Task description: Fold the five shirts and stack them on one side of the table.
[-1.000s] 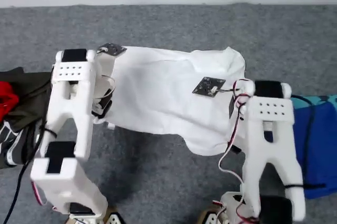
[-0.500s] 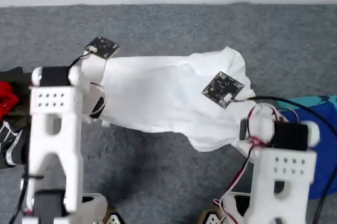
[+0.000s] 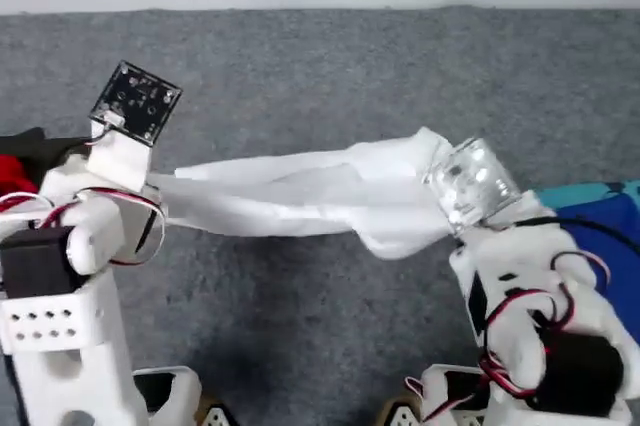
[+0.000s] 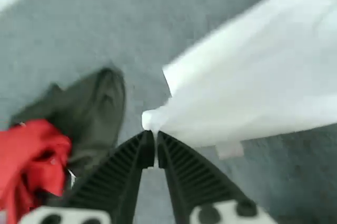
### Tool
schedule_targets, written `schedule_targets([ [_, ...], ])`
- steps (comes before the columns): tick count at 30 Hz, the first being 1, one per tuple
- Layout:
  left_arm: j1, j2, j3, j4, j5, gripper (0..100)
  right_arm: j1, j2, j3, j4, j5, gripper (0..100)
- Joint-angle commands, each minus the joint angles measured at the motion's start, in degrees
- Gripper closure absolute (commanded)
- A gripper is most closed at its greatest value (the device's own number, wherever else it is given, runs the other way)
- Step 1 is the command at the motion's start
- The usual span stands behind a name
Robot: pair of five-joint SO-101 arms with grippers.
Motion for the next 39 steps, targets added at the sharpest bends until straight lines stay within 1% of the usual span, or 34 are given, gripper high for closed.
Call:
schedule_targets([
  [1, -0.6, -1.1, -1.9, -6.2, -0.7, 99, 0.5, -0.7, -2.1, -10.3, -4.6, 98.8],
  [3, -0.6, -1.4, -1.9, -9.8, -0.6, 99, 0.4, -0.7, -2.1, -15.0, -6.3, 98.8],
  [6, -0.6, -1.7, -1.9, -15.2, -0.5, 99, 0.4, 0.3, -2.1, -19.7, -7.0, 98.8],
  [11, -0.5, -1.1, -1.5, -28.8, 4.8, 99, 0.3, 6.5, -2.1, -26.5, -7.1, 98.8],
  [14, -0.5, 0.1, -1.6, -34.2, 7.2, 99, 0.3, 11.1, -2.5, -31.2, -8.3, 98.8],
  [18, -0.5, 6.1, -1.9, -40.7, 7.4, 99, 0.3, 17.9, -2.5, -39.1, -11.3, 98.8],
  [22, -0.5, 13.3, -4.1, -53.5, 7.4, 99, 0.3, 24.9, -6.2, -48.2, -16.4, 98.8],
  [24, -0.5, 17.1, -7.1, -57.8, 7.4, 99, 0.3, 28.8, -11.0, -49.8, -18.0, 98.8],
  [26, -0.5, 20.7, -11.1, -57.3, 7.4, 99, -0.4, 33.0, -16.4, -48.7, -18.1, 98.8],
  [30, 0.1, 25.8, -16.2, -50.0, 7.6, 99, -1.2, 41.6, -24.5, -41.7, -18.3, 98.8],
  [32, 3.3, 27.8, -16.4, -43.6, 8.9, 99, -1.5, 44.5, -25.8, -38.1, -18.3, 98.8],
  [35, 10.4, 31.3, -16.1, -30.7, 10.8, 99, -1.5, 46.4, -25.8, -34.5, -18.2, 98.8],
  [39, 20.7, 39.6, -16.1, -19.6, 11.7, 98, -1.4, 47.7, -25.7, -30.1, -17.5, 98.8],
])
